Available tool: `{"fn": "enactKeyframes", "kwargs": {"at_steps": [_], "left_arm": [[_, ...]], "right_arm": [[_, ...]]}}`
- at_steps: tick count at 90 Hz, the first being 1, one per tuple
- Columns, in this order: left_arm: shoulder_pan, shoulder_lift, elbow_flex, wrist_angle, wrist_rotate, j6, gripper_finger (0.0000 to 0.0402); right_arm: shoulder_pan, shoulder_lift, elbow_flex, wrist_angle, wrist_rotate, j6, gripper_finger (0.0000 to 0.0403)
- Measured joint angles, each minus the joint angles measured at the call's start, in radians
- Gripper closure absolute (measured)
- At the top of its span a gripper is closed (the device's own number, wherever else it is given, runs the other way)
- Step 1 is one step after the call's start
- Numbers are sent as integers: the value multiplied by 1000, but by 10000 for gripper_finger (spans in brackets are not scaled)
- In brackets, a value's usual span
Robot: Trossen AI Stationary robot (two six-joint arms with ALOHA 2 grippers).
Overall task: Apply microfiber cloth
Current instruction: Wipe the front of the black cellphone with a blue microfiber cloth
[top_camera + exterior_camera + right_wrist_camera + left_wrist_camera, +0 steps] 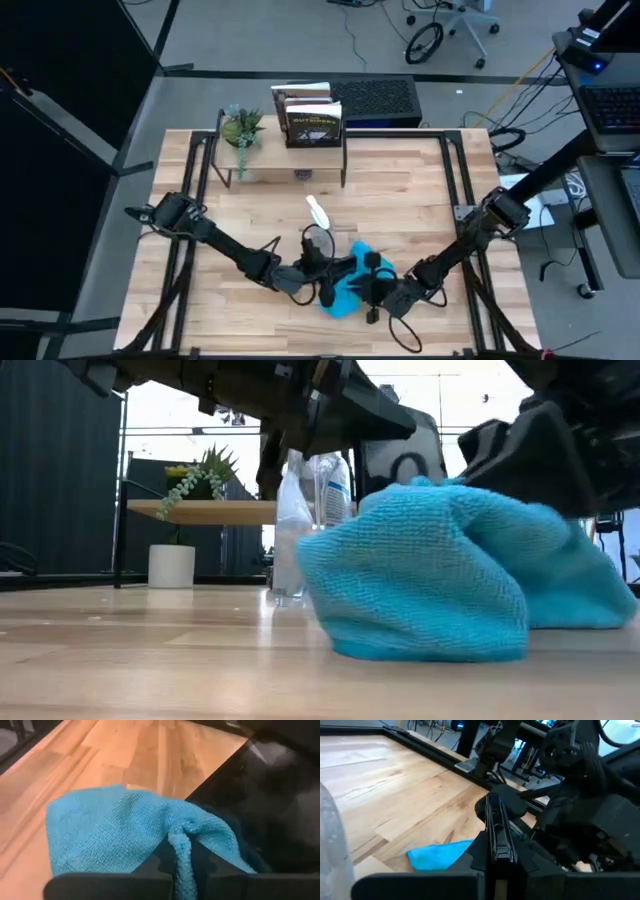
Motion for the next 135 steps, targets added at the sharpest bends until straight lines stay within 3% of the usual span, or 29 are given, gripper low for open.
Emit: {"fn": "enactKeyframes", "kwargs": {"at_steps": [13,36,78,105,118,135], "left_arm": [[-1,-2,2,2,2,-4,388],[0,-2,1,-14,-3,3,388],[-2,1,-2,19,13,11,388],[-4,-2,2,23,23,28,388],[-3,-2,2,18,22,30,388],[-3,-2,0,11,6,31,388]], "right_arm": [[-10,-71,22,9,69,-91,403],[-49,-55,38,19,55,-83,403],[-11,81,39,-3,-92,92,403],[33,-74,36,-22,-80,-1,403],[30,-174,37,-16,17,-109,403],[-29,-159,38,-18,25,-142,403]]}}
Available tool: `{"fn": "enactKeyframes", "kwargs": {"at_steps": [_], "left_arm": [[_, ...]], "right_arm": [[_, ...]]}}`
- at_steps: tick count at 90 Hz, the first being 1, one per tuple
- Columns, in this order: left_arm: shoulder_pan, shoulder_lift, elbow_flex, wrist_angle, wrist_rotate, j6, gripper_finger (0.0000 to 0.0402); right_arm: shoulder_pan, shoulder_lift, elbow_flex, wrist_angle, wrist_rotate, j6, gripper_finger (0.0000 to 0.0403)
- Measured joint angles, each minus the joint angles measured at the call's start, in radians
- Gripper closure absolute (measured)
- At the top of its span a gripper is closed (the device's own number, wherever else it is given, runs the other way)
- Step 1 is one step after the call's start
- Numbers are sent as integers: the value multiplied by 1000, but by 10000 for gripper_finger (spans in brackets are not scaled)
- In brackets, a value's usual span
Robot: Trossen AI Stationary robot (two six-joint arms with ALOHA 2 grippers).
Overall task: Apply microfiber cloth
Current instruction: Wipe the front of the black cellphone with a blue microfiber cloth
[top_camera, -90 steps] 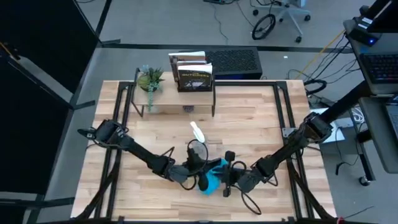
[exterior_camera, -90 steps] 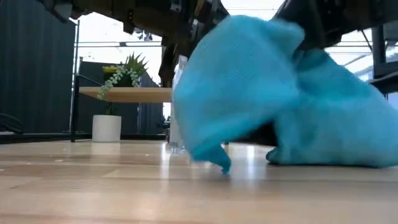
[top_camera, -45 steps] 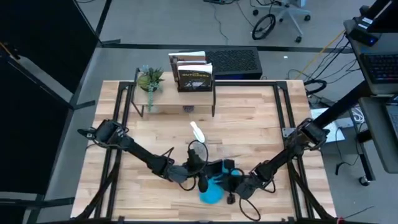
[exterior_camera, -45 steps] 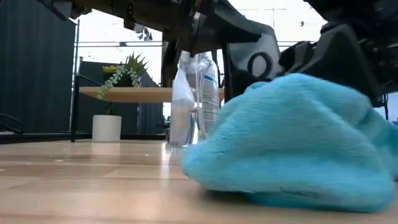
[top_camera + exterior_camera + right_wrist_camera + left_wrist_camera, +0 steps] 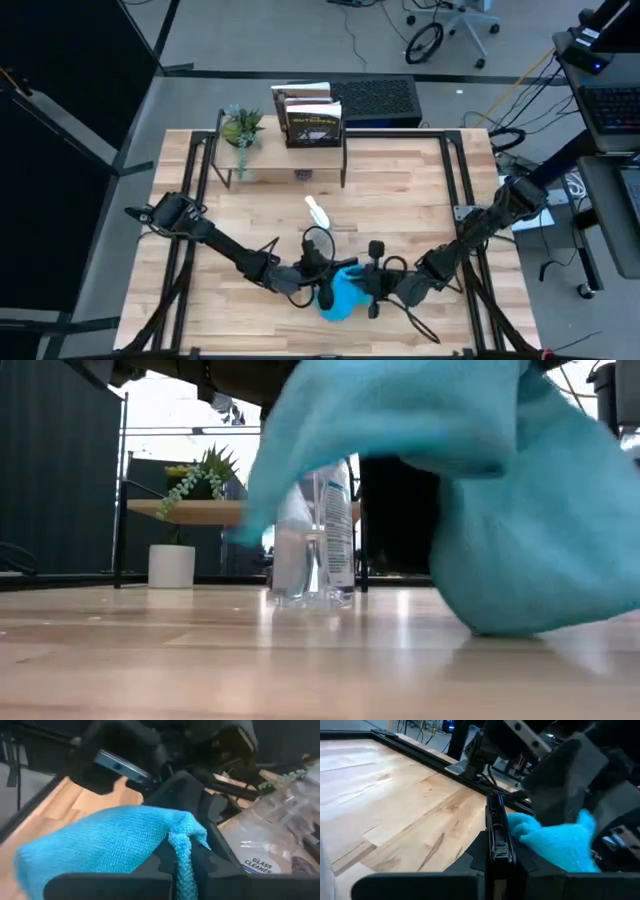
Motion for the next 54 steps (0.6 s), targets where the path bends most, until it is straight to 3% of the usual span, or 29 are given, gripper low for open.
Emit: {"fn": "enactKeyframes", "kwargs": {"at_steps": [36,54], "left_arm": [[2,2,-3,29,6,8,388],[1,0,-1,40,15,5,388]], "right_arm": [[0,148,1,16,-37,110,403],[-2,150,0,149,9,36,403]]}}
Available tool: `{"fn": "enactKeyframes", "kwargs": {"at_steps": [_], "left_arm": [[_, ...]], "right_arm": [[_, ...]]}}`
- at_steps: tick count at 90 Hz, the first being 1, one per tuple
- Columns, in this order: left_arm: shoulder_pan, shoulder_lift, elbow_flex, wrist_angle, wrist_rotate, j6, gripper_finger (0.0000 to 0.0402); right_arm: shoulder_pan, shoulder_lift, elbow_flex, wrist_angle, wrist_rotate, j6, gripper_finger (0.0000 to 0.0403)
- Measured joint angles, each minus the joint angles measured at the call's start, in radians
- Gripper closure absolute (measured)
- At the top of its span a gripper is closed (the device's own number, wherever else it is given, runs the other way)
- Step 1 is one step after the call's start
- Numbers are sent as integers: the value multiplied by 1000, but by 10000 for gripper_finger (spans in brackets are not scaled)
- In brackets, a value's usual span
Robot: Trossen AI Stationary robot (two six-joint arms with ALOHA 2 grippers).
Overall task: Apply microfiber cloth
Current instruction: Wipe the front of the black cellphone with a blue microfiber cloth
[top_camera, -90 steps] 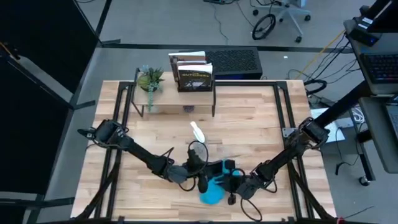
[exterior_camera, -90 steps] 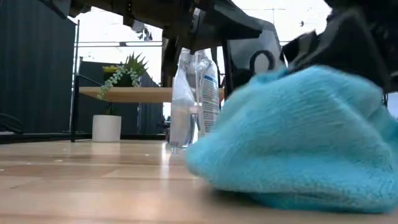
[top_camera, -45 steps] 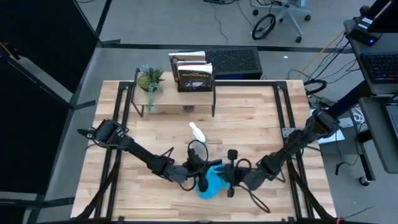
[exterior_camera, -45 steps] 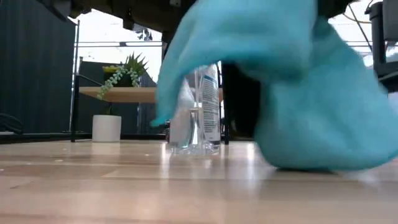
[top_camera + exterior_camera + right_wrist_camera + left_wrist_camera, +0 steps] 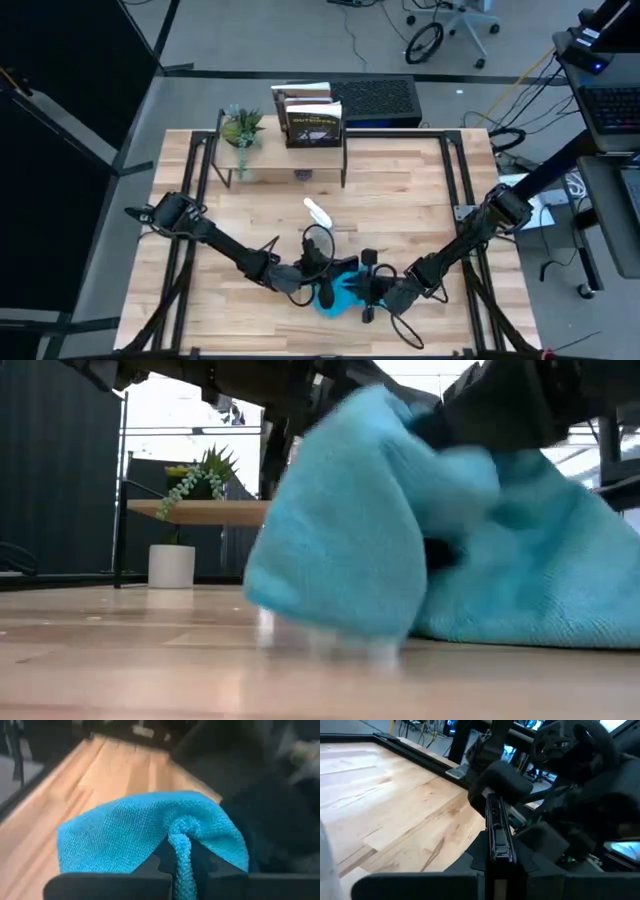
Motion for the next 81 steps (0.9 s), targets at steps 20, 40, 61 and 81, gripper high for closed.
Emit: {"fn": "enactKeyframes", "kwargs": {"at_steps": [20,40,61,81], "left_arm": [[0,0,0,-12,-12,26,388],[-3,0,0,-13,4,48,388],[-12,0,0,-46,3,48,388],[-20,0,0,-38,41,45,388]], "right_arm": [[-21,0,0,-24,8,12,403],[13,-36,1,-133,65,57,403],[60,-133,2,-408,156,201,403],[86,-185,-1,-691,191,375,403]]}}
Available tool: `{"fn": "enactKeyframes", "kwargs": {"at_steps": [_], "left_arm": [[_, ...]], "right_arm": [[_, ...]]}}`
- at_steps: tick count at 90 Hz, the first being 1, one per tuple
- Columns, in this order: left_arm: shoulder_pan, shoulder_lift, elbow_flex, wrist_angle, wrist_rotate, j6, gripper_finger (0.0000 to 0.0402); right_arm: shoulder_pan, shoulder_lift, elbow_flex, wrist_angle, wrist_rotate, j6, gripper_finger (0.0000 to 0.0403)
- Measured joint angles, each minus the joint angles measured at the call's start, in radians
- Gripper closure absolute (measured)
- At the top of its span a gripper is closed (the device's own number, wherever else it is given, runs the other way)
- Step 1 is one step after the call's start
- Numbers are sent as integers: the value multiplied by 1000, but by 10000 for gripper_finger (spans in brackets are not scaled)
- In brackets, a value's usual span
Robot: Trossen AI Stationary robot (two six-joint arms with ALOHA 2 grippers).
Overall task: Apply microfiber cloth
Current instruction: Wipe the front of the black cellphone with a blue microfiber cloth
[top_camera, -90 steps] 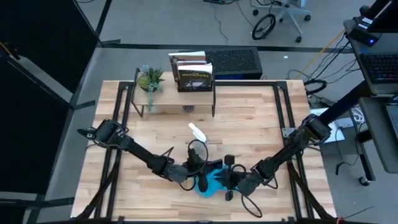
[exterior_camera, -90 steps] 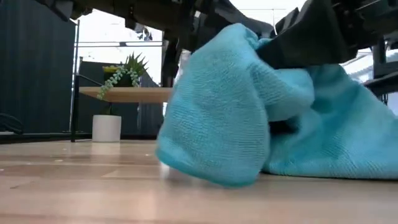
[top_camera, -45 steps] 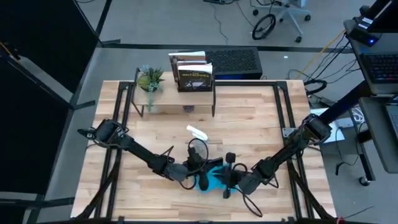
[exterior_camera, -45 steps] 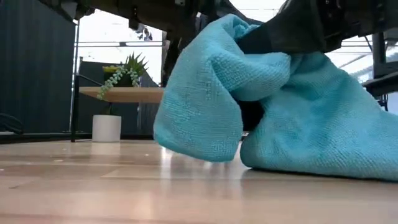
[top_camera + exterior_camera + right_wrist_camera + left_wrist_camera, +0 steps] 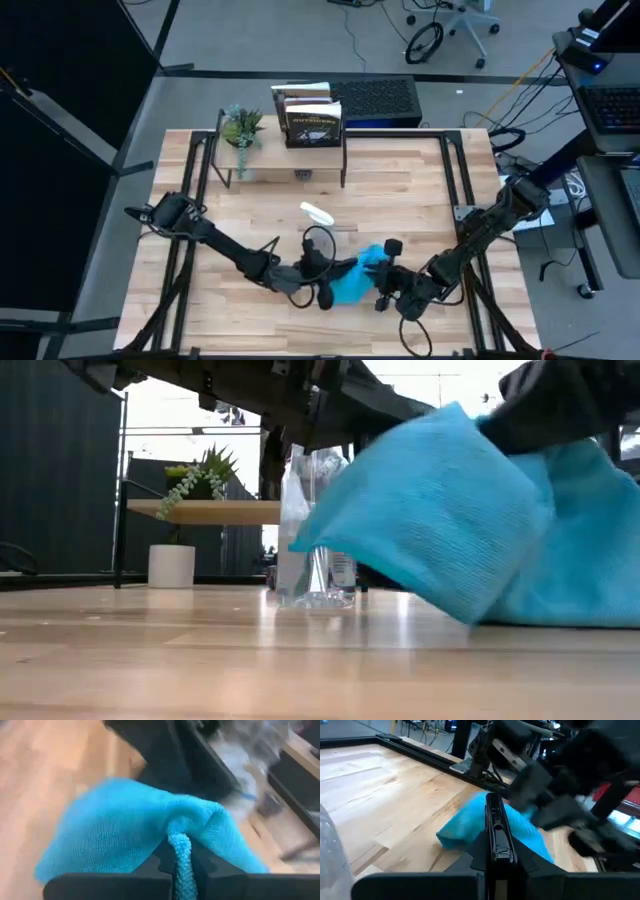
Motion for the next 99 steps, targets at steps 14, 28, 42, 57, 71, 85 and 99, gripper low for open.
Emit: {"fn": "enactKeyframes", "kwargs": {"at_steps": [14,28,42,57,71,85,99], "left_arm": [[-9,0,1,4,5,2,388],[-7,0,1,3,-13,3,388],[-1,0,1,2,-25,4,388],[13,0,1,39,-31,0,388],[15,0,1,74,-30,0,388],[17,2,0,94,-40,2,388],[17,2,0,103,-54,2,388]], "right_arm": [[19,-19,0,-71,-15,135,403],[53,-19,0,61,-20,54,403],[84,-19,0,234,-25,-111,403],[70,-2,3,460,-28,-311,403],[5,49,2,485,-82,-332,403],[-28,77,2,492,-64,-333,403],[-43,73,2,511,-49,-334,403]]}}
